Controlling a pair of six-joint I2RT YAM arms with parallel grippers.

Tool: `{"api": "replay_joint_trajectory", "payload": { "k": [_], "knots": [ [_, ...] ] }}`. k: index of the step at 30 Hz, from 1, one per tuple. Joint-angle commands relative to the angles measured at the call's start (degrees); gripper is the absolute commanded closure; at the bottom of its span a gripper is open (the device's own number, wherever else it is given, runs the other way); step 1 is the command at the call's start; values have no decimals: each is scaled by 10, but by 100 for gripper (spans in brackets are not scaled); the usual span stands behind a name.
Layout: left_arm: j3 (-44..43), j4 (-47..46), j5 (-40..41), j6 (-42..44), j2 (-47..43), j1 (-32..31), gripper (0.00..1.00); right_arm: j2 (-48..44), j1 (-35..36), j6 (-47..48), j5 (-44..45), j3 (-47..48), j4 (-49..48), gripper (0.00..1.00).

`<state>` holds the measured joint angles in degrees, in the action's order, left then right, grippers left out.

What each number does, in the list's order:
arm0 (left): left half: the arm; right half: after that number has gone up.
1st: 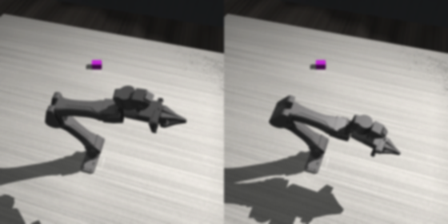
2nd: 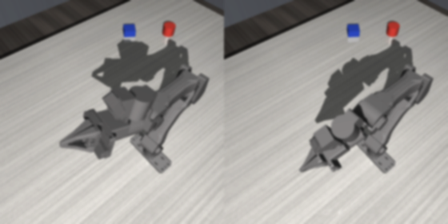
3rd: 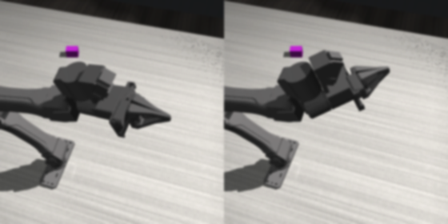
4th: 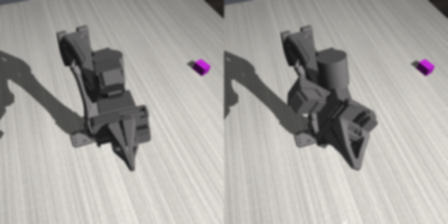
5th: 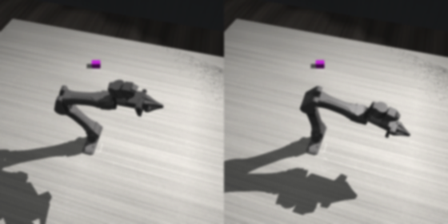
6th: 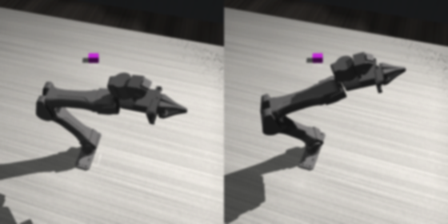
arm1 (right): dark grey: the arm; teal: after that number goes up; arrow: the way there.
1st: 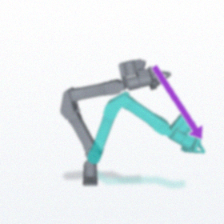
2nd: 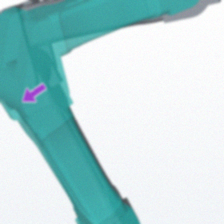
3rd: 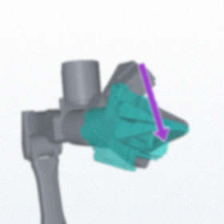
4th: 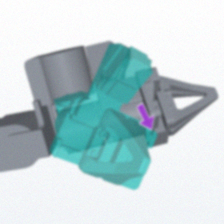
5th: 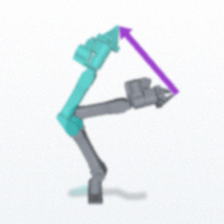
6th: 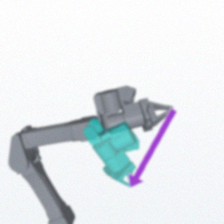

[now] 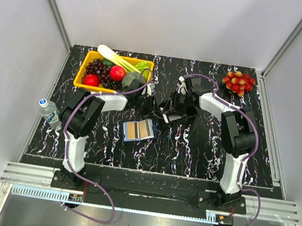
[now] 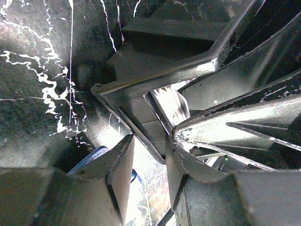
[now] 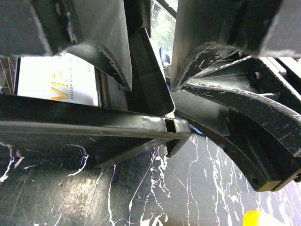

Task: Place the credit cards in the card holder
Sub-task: Pick up the credit card from the storage box.

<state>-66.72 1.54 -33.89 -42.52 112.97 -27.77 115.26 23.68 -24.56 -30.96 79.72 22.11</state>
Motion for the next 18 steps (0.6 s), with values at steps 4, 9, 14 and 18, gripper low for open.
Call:
{"api": "replay_joint_trajectory", "payload": {
  "k": [4, 9, 14, 18],
  "knots": [
    [-4, -38, -4, -4, 1, -1, 64, -43, 3, -18, -36, 2, -21, 57],
    [-2, -39, -5, -4, 0, -2, 64, -50, 3, -20, -30, -5, -22, 62],
    [-2, -39, -7, -5, 0, -2, 64, -46, 3, -22, -30, -4, -22, 69],
    [-2, -40, -7, -4, -3, -1, 64, -45, 3, -24, -21, -5, -21, 83]
  ]
}}
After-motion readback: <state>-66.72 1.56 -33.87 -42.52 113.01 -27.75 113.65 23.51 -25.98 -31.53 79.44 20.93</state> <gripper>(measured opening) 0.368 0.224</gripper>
